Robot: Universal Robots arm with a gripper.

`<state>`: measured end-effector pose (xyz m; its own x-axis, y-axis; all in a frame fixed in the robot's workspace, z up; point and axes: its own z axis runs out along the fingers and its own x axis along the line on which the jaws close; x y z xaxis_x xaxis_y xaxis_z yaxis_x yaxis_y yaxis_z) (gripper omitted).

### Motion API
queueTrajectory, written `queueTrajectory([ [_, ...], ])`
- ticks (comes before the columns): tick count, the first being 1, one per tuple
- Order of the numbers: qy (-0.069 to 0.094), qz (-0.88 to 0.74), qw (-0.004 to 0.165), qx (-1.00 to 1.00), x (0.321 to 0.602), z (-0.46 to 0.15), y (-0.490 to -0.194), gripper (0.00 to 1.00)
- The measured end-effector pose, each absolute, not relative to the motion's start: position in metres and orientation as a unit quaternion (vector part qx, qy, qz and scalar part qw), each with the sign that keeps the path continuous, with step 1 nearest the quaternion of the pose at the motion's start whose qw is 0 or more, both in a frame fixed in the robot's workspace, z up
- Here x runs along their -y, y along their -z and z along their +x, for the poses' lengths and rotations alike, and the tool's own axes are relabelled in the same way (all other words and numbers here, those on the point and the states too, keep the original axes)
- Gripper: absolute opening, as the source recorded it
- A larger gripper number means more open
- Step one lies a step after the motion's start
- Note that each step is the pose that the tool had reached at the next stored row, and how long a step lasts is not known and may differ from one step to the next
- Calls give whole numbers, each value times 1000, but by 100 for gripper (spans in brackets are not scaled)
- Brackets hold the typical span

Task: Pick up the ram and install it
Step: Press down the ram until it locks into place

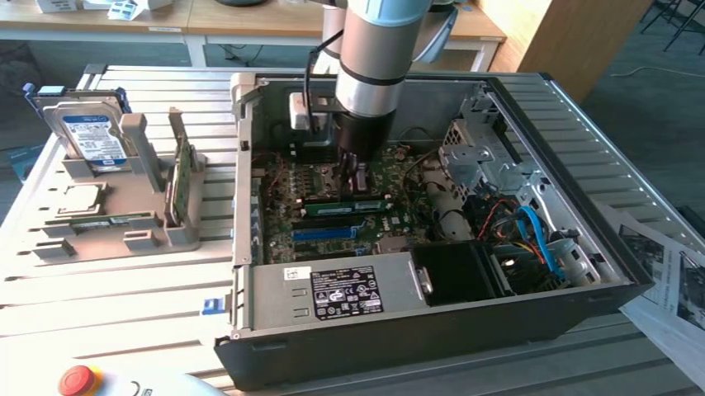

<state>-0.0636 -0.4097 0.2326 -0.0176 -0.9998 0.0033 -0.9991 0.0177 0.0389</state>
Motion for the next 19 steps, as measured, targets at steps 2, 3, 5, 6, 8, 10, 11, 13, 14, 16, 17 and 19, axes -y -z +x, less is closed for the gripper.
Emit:
queueTrajectory([
  [2,13,701,15,713,410,-64,-237,10],
  [3,13,701,15,713,410,-64,-239,10],
  [5,13,701,15,713,410,-63,-243,10],
  [6,13,701,15,713,410,-63,-245,10],
  [8,13,701,15,713,410,-63,-250,10],
  [10,13,701,15,713,410,-63,-254,10],
  [11,13,701,15,713,410,-63,-256,10],
  [13,13,701,15,713,410,-63,-261,10],
  [14,13,701,15,713,410,-63,-263,10],
  [16,13,701,15,713,410,-63,-268,10],
  [17,13,701,15,713,410,-63,-270,10],
  [19,13,701,15,713,410,-63,-274,10],
])
